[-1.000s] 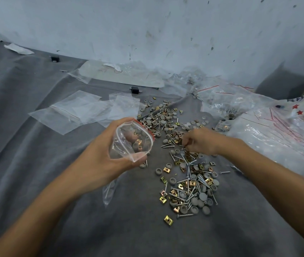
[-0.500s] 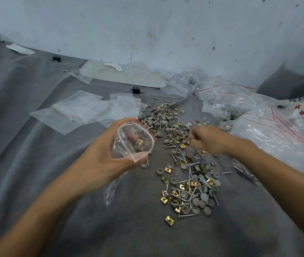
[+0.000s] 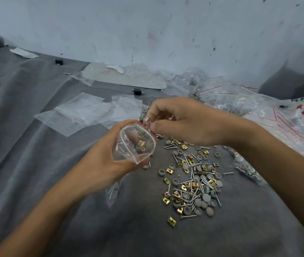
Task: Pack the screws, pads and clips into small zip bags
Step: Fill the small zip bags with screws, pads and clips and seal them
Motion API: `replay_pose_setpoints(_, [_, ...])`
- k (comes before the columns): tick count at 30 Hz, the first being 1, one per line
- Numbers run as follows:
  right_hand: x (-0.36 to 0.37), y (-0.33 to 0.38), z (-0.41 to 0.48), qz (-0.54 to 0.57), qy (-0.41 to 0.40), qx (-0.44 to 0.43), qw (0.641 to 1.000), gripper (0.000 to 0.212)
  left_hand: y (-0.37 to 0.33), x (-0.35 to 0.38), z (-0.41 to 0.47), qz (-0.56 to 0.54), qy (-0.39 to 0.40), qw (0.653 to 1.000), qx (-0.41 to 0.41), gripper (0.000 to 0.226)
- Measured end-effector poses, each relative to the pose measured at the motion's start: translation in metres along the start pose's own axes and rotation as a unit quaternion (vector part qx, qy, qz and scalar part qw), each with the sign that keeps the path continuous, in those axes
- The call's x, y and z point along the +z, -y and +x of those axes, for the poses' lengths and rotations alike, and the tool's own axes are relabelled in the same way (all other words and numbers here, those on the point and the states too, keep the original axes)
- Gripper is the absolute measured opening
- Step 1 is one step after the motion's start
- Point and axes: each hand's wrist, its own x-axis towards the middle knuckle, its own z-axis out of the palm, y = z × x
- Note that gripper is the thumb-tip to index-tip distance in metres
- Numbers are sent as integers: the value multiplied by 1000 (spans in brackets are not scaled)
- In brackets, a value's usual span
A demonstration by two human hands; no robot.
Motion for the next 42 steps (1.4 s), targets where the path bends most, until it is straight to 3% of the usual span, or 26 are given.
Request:
replay_pose_setpoints(2, [-8,-11,-3,-69,-3,27,997,5,0,-2,-2,13,-14,1000,-3,78])
replay_pose_setpoints(5, [-10,-28,-7,-252,62,65,964,26,0,-4,-2,19,-19,1000,-9,79])
replay_pose_setpoints(10, [12,-23,-2,-87,78,-21,993,59,-4,-4,-1,-4,-6,1000,-3,80])
replay_pose_setpoints(14, [15,-21,6,10,5,-45,999,39,-8,-10,-5,-48,0,999,-6,79])
replay_pose_setpoints(20, [19,-13,19,-74,74,-66,992,21,-9,-19,-3,-46,27,998,-15,77])
replay_pose_setpoints(22, [20,-11,20,-62,56,-62,995,10,-10,-29,-5,-16,-2,999,-50,87])
replay_pose_setpoints(24, [17,-10,18,-20,48,-51,997,2,-10,-38,-6,6,-64,996,-54,80])
replay_pose_setpoints(26, [13,-11,15,21,47,-44,998,7,-11,-41,-4,-15,-124,991,-41,55])
replay_pose_setpoints(29, [11,-11,11,48,21,-43,998,8,-13,-39,-1,-86,-130,988,-18,27])
replay_pose_setpoints(32, [8,-12,5,48,-7,-36,998,13,-17,-37,-1,-112,-117,987,-6,25])
replay_pose_setpoints(39, [5,-14,0,11,-13,-11,1000,20,-18,-32,1,-107,-171,979,11,16])
replay_pose_setpoints(42, [12,-7,4,0,-19,-6,1000,41,-14,-24,1,-94,-164,982,20,15])
